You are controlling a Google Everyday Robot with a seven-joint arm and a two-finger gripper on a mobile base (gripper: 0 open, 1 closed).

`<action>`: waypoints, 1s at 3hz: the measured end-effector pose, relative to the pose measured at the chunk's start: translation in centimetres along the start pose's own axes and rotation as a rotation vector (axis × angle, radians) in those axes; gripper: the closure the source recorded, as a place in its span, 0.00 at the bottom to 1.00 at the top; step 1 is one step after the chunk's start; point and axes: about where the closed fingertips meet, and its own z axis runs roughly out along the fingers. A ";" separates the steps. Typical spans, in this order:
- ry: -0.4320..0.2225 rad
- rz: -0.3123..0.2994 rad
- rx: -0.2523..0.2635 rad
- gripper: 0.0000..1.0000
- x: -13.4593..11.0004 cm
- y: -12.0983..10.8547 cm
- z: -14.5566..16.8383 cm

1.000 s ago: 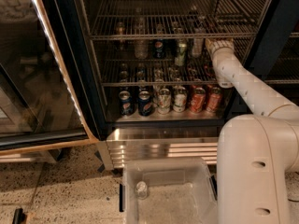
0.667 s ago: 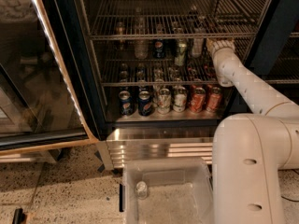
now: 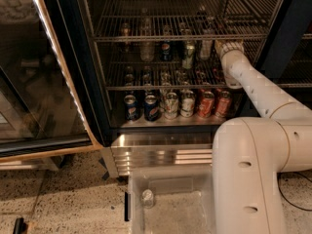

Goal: Pick coke can from middle shelf of fridge

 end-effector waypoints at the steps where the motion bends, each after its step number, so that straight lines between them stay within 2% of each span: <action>1: 0.027 -0.041 0.024 0.41 -0.1 -0.1 2.9; 2: 0.033 -0.032 0.028 0.41 0.3 -0.2 3.1; 3: 0.033 -0.032 0.028 0.60 0.3 -0.2 3.1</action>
Offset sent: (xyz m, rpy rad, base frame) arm 0.0185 -0.0124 -0.0040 -0.0234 0.0384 -0.0268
